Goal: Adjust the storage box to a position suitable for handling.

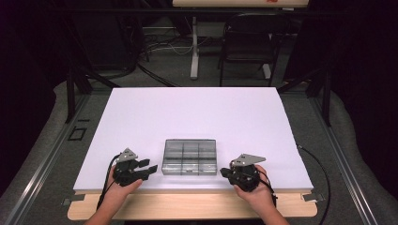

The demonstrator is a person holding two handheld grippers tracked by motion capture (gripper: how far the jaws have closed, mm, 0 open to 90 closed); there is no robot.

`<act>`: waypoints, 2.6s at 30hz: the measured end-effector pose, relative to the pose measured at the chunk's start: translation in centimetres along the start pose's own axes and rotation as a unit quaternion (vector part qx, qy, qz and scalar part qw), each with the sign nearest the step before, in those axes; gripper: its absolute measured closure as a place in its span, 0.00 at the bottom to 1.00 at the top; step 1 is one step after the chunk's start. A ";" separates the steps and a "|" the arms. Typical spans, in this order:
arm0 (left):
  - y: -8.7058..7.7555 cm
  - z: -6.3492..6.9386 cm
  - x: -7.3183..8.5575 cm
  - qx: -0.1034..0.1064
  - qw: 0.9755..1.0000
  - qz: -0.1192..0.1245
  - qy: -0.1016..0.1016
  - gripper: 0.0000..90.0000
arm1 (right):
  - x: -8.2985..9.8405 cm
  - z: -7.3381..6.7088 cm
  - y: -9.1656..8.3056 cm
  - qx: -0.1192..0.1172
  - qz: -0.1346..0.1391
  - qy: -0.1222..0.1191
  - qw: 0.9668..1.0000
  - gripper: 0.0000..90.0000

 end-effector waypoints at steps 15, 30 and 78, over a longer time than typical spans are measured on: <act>0.1 0.1 0.0 0.001 1.000 0.001 0.000 0.59 | -0.3 -1.0 0.2 -0.019 0.005 -0.008 1.000 1.00; -0.1 0.8 -0.2 0.010 1.000 0.002 0.005 0.62 | -0.7 -1.1 0.0 -0.023 0.015 -0.004 1.000 1.00; -0.2 4.7 -1.1 0.055 0.998 0.008 0.040 0.74 | -1.6 -1.2 -0.2 -0.025 0.031 0.006 0.999 0.98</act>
Point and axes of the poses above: each handheld gripper's, and its own axes: y roughly forward along the jaws, x roughly out of its underside, z roughly to its right, the point moved 8 cm from there along y, roughly forward along the jaws, and after that the axes turned 9 degrees about x, right-handed, at the moved point
